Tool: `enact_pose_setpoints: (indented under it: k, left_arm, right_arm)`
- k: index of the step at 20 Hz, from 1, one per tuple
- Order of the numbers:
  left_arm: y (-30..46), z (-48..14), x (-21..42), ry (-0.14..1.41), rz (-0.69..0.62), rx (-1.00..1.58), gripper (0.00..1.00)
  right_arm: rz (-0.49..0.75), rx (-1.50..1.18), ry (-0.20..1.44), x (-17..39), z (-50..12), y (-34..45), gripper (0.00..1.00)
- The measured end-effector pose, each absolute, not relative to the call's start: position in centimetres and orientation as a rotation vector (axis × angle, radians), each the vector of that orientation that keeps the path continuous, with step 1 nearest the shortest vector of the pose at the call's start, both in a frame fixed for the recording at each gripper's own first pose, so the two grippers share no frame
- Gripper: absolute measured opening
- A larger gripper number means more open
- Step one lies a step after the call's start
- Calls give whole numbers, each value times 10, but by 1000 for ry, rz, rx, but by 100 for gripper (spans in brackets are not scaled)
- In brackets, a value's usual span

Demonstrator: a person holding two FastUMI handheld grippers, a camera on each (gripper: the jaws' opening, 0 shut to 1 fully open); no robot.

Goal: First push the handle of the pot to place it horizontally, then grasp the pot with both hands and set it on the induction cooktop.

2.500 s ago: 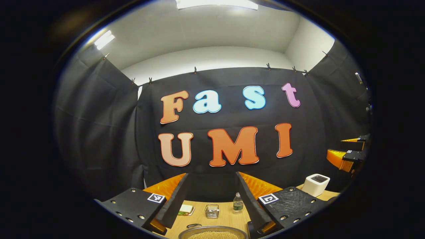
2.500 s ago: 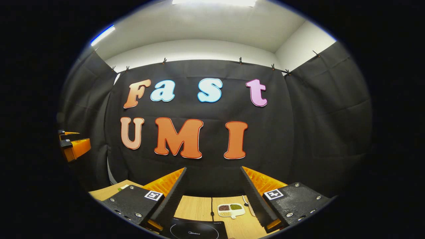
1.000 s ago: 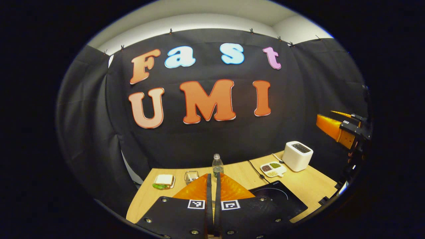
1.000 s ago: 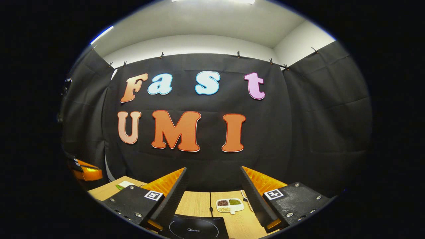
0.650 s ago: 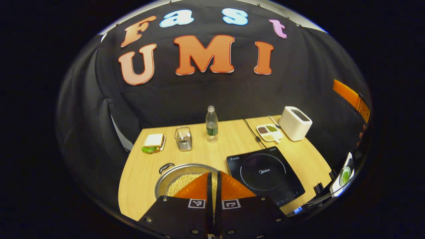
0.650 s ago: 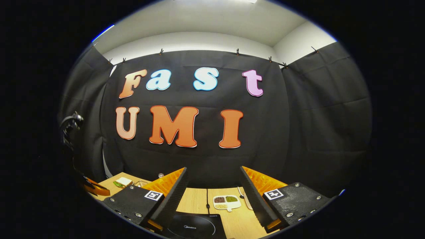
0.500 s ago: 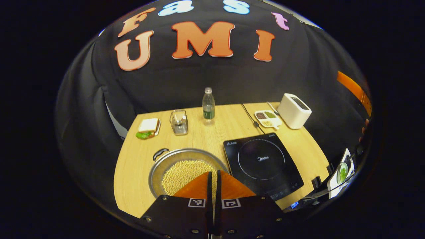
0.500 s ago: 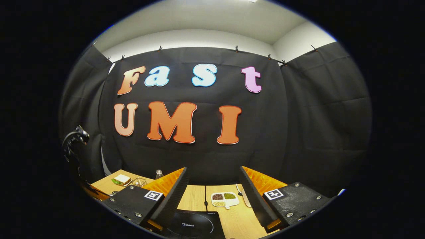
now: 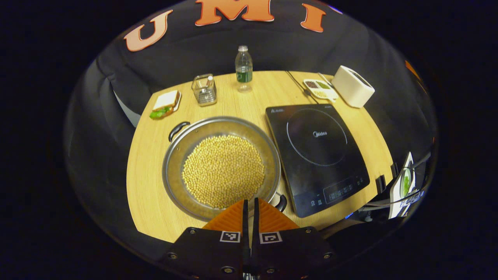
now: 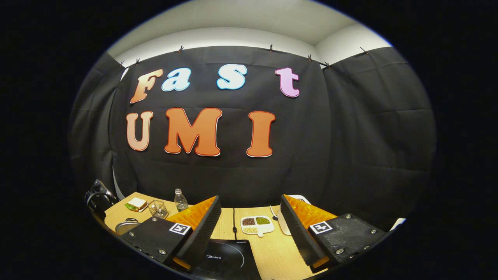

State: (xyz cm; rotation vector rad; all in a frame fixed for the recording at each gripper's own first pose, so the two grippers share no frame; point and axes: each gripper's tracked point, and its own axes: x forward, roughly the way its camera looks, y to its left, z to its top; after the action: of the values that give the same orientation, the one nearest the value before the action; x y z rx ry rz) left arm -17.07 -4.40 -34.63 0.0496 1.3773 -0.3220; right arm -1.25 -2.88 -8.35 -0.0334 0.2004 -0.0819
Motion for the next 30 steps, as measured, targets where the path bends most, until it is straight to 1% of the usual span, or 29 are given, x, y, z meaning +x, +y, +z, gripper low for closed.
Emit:
enact_pose_setpoints:
  k: [2, 8, 11, 14, 21, 24, 30]
  left_arm:
    - [-41, -358, -186, 1434, -334, 50, 3]
    - [-33, -376, -219, 1539, -384, 80, 3]
    - [-29, -386, -228, 1568, -403, 105, 3]
    - [-30, -401, -236, 1595, -395, 106, 3]
    - [-44, -423, -238, 1595, -419, 180, 2]
    - [-54, -427, -239, 1599, -434, 159, 2]
    - [-68, -431, -221, 1564, -482, 172, 2]
  right_arm:
    - [-90, -35, 210, -14, -88, -33, 95]
    - [-121, -47, 229, -16, -97, -44, 95]
    - [-132, -45, 239, -16, -99, -46, 95]
    - [-139, -47, 245, -20, -101, -49, 96]
    - [-167, -67, 240, -23, -95, -55, 95]
    - [-184, -67, 241, -26, -93, -60, 95]
    - [-207, -86, 239, -33, -89, -62, 95]
